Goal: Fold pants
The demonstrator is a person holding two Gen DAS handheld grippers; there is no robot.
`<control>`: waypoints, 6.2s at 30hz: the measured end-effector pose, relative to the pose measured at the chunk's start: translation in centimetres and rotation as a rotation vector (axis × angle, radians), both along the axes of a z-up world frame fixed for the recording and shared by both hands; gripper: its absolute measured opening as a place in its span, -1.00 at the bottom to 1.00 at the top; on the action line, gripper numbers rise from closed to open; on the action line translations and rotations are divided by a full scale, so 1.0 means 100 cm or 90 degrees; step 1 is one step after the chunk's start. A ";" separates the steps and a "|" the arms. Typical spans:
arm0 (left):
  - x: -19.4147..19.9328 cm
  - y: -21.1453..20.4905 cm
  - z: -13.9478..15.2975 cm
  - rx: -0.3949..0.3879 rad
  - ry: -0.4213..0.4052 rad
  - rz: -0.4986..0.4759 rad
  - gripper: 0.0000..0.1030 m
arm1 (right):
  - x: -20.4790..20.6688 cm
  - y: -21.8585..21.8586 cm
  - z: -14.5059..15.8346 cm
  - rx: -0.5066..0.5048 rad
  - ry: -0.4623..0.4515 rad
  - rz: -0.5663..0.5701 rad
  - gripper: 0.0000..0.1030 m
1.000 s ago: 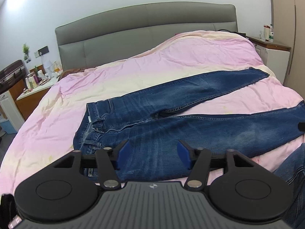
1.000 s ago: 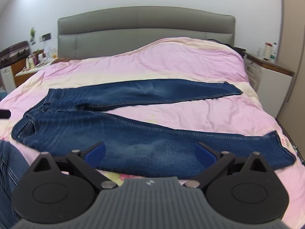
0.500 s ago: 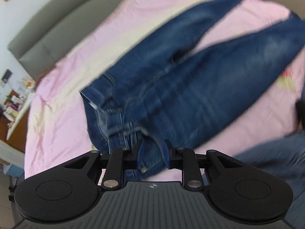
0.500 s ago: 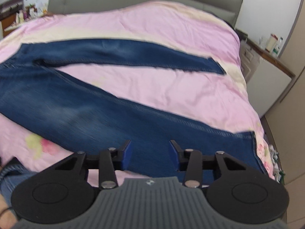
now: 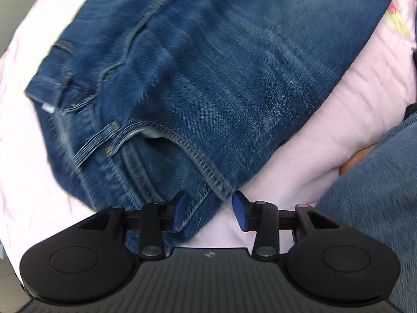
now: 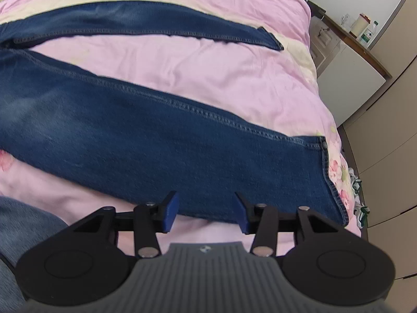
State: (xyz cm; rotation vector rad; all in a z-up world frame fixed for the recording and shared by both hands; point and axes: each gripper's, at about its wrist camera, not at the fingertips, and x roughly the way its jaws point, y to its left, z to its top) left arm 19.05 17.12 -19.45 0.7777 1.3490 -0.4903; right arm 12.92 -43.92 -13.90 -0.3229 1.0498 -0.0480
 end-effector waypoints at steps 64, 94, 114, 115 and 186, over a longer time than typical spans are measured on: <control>0.297 -0.015 0.044 0.019 -0.300 0.318 -0.70 | 0.519 0.057 -0.049 -0.468 -0.066 0.089 -1.00; 0.136 0.080 0.111 -0.309 -0.325 0.711 0.36 | 0.410 -0.002 -0.014 0.060 -0.149 -0.181 0.24; 0.098 0.096 -0.005 -0.470 -0.378 0.927 0.62 | 0.364 -0.154 -0.080 0.458 -0.288 -0.527 0.03; 0.099 0.095 -0.007 -0.469 -0.385 0.926 0.62 | 0.369 -0.156 -0.085 0.456 -0.294 -0.532 0.03; 0.141 0.111 0.073 -0.202 -0.305 0.631 0.48 | 0.133 -0.124 -0.023 0.079 -0.142 -0.352 0.35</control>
